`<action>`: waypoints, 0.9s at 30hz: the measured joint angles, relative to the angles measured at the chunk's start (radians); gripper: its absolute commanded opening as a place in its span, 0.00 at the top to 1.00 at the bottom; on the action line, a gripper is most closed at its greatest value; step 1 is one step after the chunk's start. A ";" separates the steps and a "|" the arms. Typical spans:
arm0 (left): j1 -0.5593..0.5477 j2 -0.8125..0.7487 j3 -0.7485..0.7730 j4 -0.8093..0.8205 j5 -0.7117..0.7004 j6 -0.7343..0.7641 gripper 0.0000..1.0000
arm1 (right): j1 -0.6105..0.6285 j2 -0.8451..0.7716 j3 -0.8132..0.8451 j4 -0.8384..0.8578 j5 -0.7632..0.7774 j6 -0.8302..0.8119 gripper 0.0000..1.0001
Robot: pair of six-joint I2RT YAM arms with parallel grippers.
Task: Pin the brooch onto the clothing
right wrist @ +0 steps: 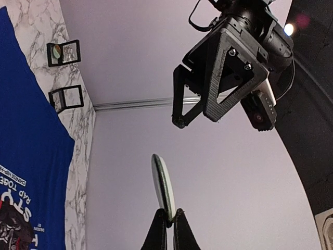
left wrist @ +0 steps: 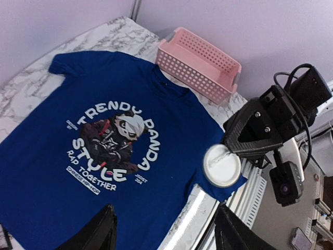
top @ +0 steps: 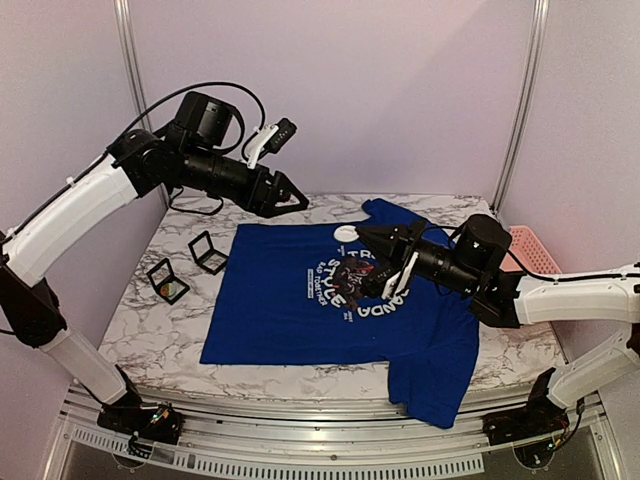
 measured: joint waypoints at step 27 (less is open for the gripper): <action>-0.029 0.045 -0.241 0.313 0.398 -0.365 0.75 | 0.048 0.102 0.028 0.188 0.020 -0.438 1.00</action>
